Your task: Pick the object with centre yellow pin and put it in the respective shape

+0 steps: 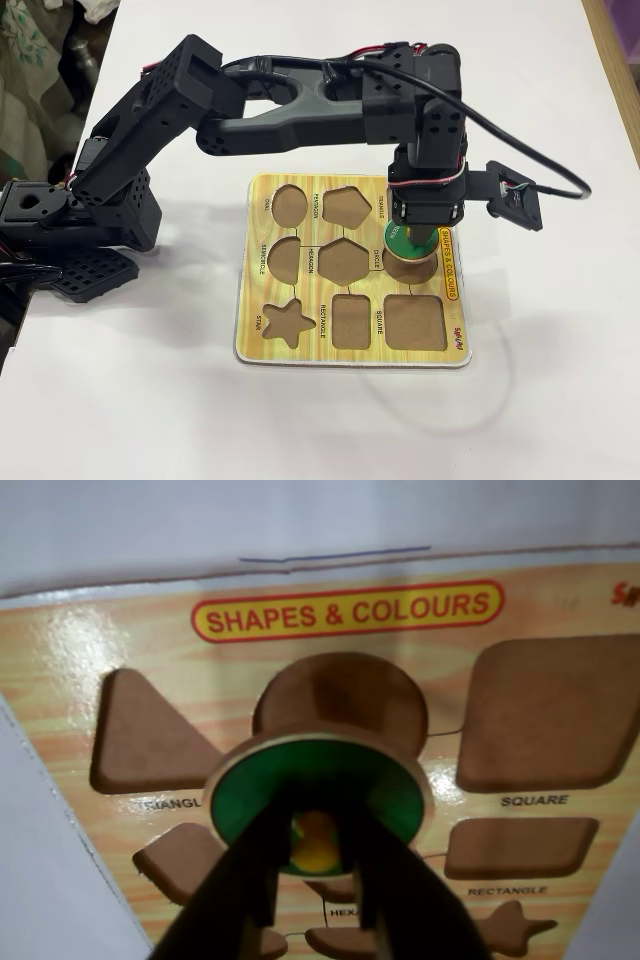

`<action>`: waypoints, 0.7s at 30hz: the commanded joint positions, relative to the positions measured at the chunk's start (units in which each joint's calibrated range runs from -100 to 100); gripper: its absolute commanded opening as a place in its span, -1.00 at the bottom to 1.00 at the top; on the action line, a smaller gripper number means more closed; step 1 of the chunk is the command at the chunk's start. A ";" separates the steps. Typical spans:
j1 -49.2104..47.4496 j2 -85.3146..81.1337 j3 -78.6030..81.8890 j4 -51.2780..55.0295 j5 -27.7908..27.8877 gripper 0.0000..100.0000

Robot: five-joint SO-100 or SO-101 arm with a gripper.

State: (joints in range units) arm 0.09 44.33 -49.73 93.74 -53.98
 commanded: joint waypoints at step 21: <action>1.86 2.36 -2.70 -3.77 0.11 -0.98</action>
State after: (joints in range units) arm 1.31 47.51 -49.73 93.14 -53.98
